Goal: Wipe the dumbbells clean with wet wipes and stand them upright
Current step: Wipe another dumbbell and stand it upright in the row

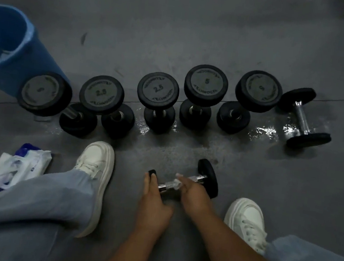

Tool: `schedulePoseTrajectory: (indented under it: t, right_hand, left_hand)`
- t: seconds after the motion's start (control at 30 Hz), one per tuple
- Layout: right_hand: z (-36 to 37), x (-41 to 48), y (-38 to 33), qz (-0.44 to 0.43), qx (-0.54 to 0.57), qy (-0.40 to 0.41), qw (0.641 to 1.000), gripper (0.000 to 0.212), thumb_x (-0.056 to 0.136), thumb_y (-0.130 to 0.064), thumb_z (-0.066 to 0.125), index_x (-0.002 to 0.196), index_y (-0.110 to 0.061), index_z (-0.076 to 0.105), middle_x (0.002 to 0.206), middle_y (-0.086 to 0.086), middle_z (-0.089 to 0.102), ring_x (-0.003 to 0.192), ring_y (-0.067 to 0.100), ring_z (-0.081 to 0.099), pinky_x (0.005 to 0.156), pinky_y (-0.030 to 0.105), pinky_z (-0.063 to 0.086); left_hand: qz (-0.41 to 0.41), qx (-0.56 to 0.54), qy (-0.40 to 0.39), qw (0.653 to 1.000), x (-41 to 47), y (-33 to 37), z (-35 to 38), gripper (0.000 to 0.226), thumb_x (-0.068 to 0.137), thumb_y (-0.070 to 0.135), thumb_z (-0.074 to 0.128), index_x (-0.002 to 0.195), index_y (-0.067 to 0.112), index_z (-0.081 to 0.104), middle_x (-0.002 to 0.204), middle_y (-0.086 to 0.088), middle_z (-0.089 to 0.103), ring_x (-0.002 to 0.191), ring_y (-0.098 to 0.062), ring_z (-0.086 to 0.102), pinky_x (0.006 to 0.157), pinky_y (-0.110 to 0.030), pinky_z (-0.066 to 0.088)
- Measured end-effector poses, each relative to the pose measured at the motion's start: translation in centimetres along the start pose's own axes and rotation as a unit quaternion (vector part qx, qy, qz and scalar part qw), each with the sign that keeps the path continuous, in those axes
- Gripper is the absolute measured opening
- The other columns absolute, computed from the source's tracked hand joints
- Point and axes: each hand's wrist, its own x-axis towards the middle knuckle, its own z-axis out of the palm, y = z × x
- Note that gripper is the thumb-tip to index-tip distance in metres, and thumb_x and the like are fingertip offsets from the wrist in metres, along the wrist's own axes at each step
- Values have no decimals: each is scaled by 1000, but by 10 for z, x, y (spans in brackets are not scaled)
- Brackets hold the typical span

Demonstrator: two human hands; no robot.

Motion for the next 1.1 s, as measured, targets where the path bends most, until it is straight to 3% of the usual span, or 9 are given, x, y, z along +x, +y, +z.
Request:
schedulePoseTrajectory:
  t: [0.1, 0.27, 0.33, 0.43, 0.57, 0.7, 0.83, 1.0, 1.1]
  right_hand:
    - [-9, 9, -7, 29, -25, 116, 992, 24, 97, -43, 44, 103, -36, 67, 101, -8, 64, 83, 7, 56, 76, 19, 39]
    - [20, 5, -15, -73, -59, -48, 994, 38, 100, -18, 43, 134, -29, 53, 129, 0, 60, 120, 18, 56, 95, 14, 37]
    - [13, 14, -9, -56, -6, 18, 998, 38, 100, -16, 44, 133, -31, 54, 123, 1, 63, 114, 19, 59, 87, 12, 38]
    - [5, 20, -5, 21, 40, 143, 989, 37, 101, -24, 43, 136, -31, 52, 122, 4, 64, 107, 22, 61, 87, 22, 42]
    - [22, 25, -26, -65, 4, -2, 998, 33, 99, -31, 48, 130, -38, 56, 118, -11, 62, 110, 9, 59, 91, 15, 41]
    - [8, 50, -19, 6, 56, 143, 988, 33, 99, -38, 44, 129, -37, 57, 117, 1, 68, 100, 21, 65, 92, 33, 50]
    - [24, 42, -28, -73, -7, 23, 997, 32, 99, -29, 48, 129, -38, 58, 116, -8, 66, 104, 6, 60, 88, 16, 43]
    - [11, 58, -15, -2, 33, 151, 988, 35, 99, -32, 43, 131, -42, 53, 105, 7, 70, 91, 27, 67, 84, 34, 52]
    - [21, 49, -28, -62, -30, 34, 997, 38, 99, -30, 44, 132, -46, 52, 112, 2, 68, 103, 21, 64, 85, 26, 47]
  left_hand:
    - [-45, -112, 120, 985, 14, 4, 10, 70, 93, 10, 57, 155, 12, 25, 165, -4, 14, 148, -20, 23, 111, -17, 15]
    - [-85, -230, 158, 957, 32, -1, 2, 52, 95, 16, 61, 145, 19, 47, 143, -2, 53, 128, -17, 51, 109, -29, 38]
    - [-101, -285, 153, 941, 42, -1, -10, 50, 91, 15, 67, 139, 17, 52, 128, 5, 61, 114, -7, 57, 98, -17, 40]
    - [-118, -346, 177, 914, 54, 0, -19, 39, 88, 17, 72, 124, 19, 58, 110, 9, 64, 90, 7, 60, 75, 1, 39]
    - [-139, -346, 184, 909, 54, 3, -15, 31, 85, 14, 73, 115, 19, 66, 106, 4, 70, 94, -4, 65, 79, -10, 44]
    - [-140, -381, 207, 890, 65, 5, -21, 25, 84, 9, 75, 108, 13, 68, 94, 6, 71, 83, 3, 64, 70, -2, 44]
    - [-147, -397, 226, 877, 63, 8, -16, 20, 86, 15, 72, 106, 17, 68, 94, 6, 72, 87, -3, 68, 73, -9, 47]
    - [-130, -391, 214, 885, 63, 4, -14, 21, 89, 13, 69, 109, 17, 68, 98, 4, 73, 88, 0, 67, 75, -7, 46]
    - [-147, -422, 231, 865, 73, 10, -22, 16, 89, 14, 71, 104, 16, 66, 91, 5, 70, 72, 11, 62, 66, -2, 44]
